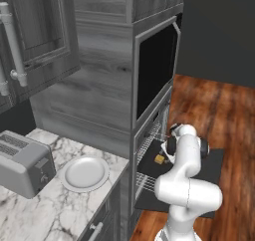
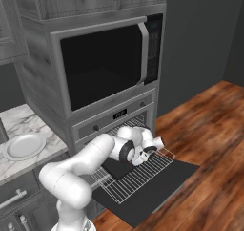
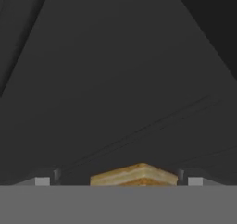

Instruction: Take the baked cake out of the oven and place it on the plate for cooling. Then close the oven door.

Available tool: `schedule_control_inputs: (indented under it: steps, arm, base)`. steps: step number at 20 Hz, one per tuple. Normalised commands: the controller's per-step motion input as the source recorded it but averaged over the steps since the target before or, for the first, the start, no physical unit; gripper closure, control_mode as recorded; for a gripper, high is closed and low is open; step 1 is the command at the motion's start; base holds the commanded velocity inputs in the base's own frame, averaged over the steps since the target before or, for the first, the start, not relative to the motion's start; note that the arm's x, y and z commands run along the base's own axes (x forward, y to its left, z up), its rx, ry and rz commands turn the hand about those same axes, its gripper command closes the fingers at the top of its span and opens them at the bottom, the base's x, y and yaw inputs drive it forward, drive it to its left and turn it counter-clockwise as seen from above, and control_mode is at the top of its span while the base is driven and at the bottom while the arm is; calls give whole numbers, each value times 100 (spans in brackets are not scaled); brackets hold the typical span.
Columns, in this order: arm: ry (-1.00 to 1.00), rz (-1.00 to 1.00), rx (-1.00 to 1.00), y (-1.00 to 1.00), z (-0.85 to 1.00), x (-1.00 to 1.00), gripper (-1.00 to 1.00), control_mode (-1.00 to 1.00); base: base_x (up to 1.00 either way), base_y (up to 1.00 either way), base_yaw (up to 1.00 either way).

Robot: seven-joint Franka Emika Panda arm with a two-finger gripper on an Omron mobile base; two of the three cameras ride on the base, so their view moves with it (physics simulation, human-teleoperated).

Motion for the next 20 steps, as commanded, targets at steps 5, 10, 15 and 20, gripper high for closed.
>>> schedule_control_inputs:
  steps: [5,10,15,20]
  arm:
    - [0,0,0,20,0,-1,-100,-100]
    - [0,0,0,24,0,-8,-100,-100]
    - [0,0,0,24,-1,-16,100,-100]
    - [0,0,0,12,0,-17,100,-100]
  base:
    - [0,0,0]
    - [0,0,0]
    - [0,0,0]
    - [0,0,0]
